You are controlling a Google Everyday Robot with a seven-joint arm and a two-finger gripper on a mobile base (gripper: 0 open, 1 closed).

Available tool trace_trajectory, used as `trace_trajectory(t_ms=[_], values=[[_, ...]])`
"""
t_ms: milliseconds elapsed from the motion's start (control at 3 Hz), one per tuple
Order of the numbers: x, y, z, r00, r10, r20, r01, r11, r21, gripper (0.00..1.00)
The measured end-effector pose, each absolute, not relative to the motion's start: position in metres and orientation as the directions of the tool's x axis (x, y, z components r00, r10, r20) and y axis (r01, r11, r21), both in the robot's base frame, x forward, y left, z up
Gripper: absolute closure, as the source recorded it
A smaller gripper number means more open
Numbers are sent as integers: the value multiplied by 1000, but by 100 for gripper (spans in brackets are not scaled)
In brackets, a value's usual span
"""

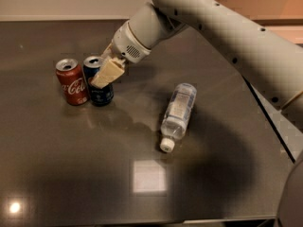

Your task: Move pepsi can near coke can

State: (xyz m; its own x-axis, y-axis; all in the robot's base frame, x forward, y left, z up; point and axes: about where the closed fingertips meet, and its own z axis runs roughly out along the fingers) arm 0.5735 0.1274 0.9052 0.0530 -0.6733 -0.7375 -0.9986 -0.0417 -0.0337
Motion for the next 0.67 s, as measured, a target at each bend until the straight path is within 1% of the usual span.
trace_trajectory(t_ms=[667], values=[[568, 130, 896, 70, -690, -721, -997, -69, -32, 12]])
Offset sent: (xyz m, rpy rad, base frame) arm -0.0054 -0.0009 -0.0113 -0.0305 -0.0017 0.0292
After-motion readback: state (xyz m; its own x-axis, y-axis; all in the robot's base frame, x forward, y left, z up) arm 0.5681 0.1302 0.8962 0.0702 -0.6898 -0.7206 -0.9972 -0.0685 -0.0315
